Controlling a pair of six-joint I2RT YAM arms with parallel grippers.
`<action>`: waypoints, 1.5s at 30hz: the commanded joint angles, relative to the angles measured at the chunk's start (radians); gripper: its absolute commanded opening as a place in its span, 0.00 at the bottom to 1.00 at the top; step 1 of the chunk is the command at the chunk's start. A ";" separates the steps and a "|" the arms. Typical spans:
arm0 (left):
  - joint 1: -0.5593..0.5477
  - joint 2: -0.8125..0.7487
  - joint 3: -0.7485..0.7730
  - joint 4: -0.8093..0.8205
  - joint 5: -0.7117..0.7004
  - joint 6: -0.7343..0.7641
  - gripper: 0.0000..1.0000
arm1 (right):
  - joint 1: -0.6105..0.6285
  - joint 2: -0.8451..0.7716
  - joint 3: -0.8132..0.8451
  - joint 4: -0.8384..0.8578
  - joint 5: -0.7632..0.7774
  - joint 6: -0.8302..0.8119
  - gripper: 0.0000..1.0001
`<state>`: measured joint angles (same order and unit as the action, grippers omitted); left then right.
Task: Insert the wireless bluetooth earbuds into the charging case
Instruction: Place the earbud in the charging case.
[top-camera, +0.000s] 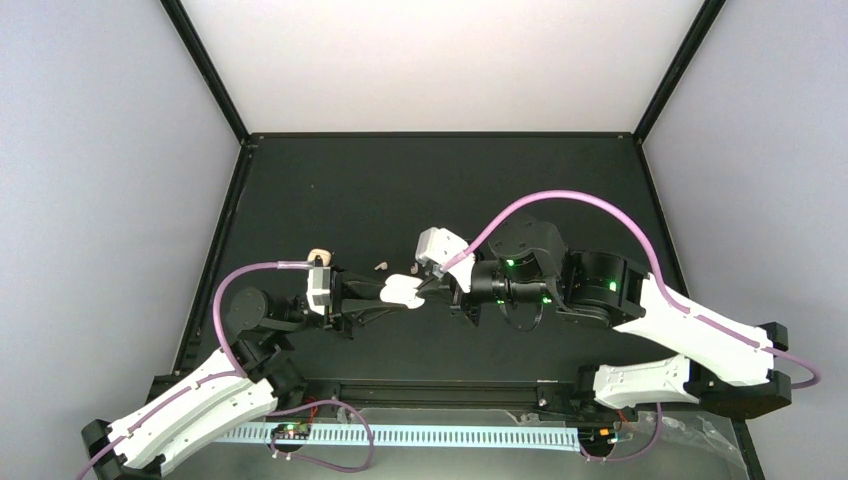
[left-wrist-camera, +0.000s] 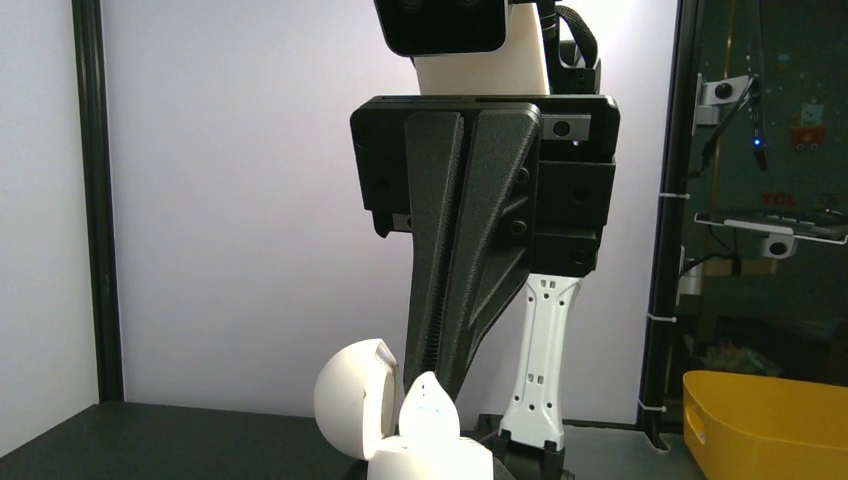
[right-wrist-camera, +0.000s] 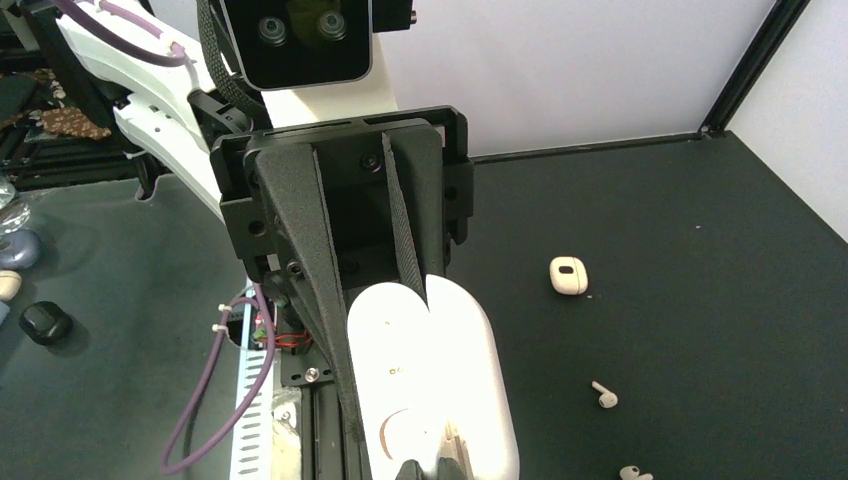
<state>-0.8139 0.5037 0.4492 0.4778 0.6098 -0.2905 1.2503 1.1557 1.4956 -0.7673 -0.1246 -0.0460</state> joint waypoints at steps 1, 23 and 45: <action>-0.002 -0.004 0.017 0.053 -0.005 -0.013 0.02 | 0.017 0.004 0.012 -0.019 0.040 -0.016 0.01; -0.003 -0.005 0.018 0.110 -0.013 -0.039 0.02 | 0.065 0.033 -0.004 -0.017 0.074 -0.026 0.01; -0.002 -0.023 0.002 0.078 -0.017 -0.024 0.02 | 0.090 0.012 0.034 0.004 0.086 -0.020 0.18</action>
<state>-0.8139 0.4957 0.4408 0.5152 0.6071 -0.3336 1.3239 1.1736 1.5070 -0.7662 -0.0082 -0.0780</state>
